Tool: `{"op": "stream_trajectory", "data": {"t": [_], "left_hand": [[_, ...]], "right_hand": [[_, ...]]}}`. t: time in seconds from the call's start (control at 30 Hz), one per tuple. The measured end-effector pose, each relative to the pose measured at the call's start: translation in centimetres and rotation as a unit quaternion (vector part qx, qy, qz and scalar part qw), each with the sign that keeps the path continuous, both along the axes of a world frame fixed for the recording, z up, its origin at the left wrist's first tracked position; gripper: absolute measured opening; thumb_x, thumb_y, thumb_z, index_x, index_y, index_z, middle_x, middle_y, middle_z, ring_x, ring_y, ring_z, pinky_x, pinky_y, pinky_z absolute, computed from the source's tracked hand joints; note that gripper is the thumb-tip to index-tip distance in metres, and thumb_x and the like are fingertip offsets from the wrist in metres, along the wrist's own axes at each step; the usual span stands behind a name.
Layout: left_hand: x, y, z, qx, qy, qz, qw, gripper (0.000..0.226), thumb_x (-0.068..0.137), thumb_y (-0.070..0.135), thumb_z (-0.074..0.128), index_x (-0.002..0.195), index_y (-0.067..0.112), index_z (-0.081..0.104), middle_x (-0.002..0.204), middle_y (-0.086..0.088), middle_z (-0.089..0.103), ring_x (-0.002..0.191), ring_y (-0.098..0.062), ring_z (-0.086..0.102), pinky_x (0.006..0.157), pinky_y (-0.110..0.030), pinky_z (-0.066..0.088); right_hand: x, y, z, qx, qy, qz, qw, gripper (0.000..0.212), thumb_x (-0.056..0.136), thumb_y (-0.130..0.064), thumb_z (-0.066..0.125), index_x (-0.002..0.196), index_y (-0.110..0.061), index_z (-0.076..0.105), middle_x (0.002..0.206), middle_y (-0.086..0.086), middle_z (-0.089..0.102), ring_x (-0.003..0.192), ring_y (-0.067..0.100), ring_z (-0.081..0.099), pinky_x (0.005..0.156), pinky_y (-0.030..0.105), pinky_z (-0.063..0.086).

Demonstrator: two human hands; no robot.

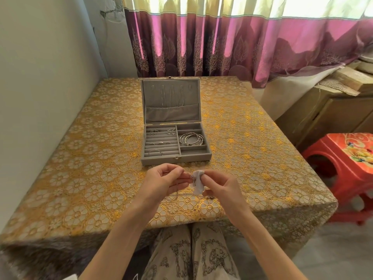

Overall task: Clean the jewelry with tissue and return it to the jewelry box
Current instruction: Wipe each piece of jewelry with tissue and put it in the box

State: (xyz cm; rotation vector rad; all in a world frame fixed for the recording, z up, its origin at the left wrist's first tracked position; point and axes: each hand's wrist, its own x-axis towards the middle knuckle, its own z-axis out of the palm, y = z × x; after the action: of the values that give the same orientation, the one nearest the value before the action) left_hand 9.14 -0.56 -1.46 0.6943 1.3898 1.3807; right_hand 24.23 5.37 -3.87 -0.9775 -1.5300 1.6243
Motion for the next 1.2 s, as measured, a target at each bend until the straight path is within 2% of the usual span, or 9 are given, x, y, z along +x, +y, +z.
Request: {"op": "stream_trajectory", "data": {"t": [0.13,0.37,0.47,0.67,0.73,0.83,0.97,1.03,1.2], "left_hand": [[0.11,-0.05,0.18,0.008,0.01,-0.016,1.0,0.017,0.09,0.009,0.055,0.1,-0.004,0.06,0.092,-0.017,0.071,0.086,-0.025,0.07,0.071,-0.026,0.058],[0.02,-0.19,0.39,0.02,0.075,-0.038,0.996,0.014,0.09,0.008,0.055,0.097,-0.002,0.061,0.088,-0.013,0.072,0.083,-0.022,0.07,0.069,-0.023,0.056],[0.06,-0.14,0.37,0.023,0.07,-0.032,0.997,0.014,0.09,0.008,0.055,0.097,-0.003,0.061,0.087,-0.013,0.073,0.083,-0.022,0.07,0.07,-0.023,0.057],[0.12,-0.18,0.29,0.022,0.05,-0.017,0.998,0.015,0.091,0.007,0.054,0.098,-0.004,0.061,0.087,-0.014,0.072,0.083,-0.024,0.07,0.069,-0.023,0.056],[0.15,-0.12,0.42,0.024,0.048,-0.014,0.998,0.014,0.091,0.007,0.054,0.097,-0.003,0.061,0.086,-0.013,0.072,0.083,-0.023,0.07,0.068,-0.021,0.056],[0.16,-0.03,0.54,0.024,0.039,-0.012,0.999,0.014,0.091,0.008,0.053,0.097,-0.002,0.061,0.088,-0.014,0.072,0.084,-0.023,0.07,0.07,-0.022,0.056],[-0.06,-0.15,0.43,0.019,0.019,0.012,1.0,0.013,0.091,0.008,0.054,0.095,-0.002,0.062,0.086,-0.013,0.073,0.082,-0.022,0.07,0.067,-0.022,0.057],[-0.13,-0.26,0.33,0.017,0.009,0.012,1.0,0.014,0.091,0.007,0.054,0.095,-0.003,0.063,0.086,-0.013,0.073,0.082,-0.023,0.07,0.067,-0.022,0.057],[0.1,-0.18,0.07,0.016,0.021,0.015,1.0,0.013,0.09,0.007,0.055,0.094,-0.003,0.062,0.088,-0.017,0.071,0.083,-0.025,0.07,0.068,-0.023,0.057]], "right_hand": [[-0.25,-0.06,0.02,0.002,-0.025,0.036,0.999,0.013,0.083,-0.015,0.065,0.094,-0.016,0.071,0.077,-0.001,0.071,0.065,0.005,0.061,0.057,0.017,0.046],[-0.52,0.36,0.11,-0.045,-0.034,0.076,0.996,0.011,0.082,-0.014,0.066,0.091,-0.016,0.07,0.082,0.002,0.072,0.074,0.012,0.065,0.066,0.022,0.051],[-0.53,0.41,0.02,-0.058,-0.021,0.08,0.995,0.014,0.081,-0.014,0.065,0.094,-0.012,0.069,0.083,0.003,0.071,0.073,0.011,0.063,0.066,0.022,0.049],[-0.23,0.23,-0.22,-0.066,0.006,0.057,0.996,0.029,0.067,-0.03,0.068,0.083,-0.005,0.069,0.074,0.014,0.066,0.066,0.022,0.056,0.065,0.029,0.044],[-0.3,0.19,-0.33,-0.061,0.006,0.044,0.997,0.028,0.068,-0.031,0.067,0.08,-0.005,0.068,0.07,0.01,0.065,0.065,0.021,0.054,0.061,0.026,0.043],[-0.42,0.23,-0.37,-0.069,0.019,0.056,0.996,0.025,0.073,-0.031,0.065,0.078,-0.007,0.068,0.066,0.005,0.062,0.07,0.025,0.049,0.069,0.034,0.042],[-0.46,0.37,-0.13,-0.081,-0.006,0.108,0.991,0.011,0.086,-0.014,0.058,0.09,-0.008,0.066,0.072,0.0,0.063,0.074,0.019,0.054,0.077,0.033,0.043],[-0.33,0.46,-0.1,-0.069,-0.041,0.138,0.987,0.013,0.088,-0.015,0.056,0.095,-0.008,0.064,0.077,-0.001,0.062,0.074,0.014,0.055,0.074,0.029,0.043],[-0.31,0.01,-0.29,0.015,-0.108,0.165,0.98,0.024,0.097,-0.023,0.044,0.076,-0.015,0.054,0.066,0.0,0.048,0.058,0.011,0.039,0.054,0.022,0.031]]}}
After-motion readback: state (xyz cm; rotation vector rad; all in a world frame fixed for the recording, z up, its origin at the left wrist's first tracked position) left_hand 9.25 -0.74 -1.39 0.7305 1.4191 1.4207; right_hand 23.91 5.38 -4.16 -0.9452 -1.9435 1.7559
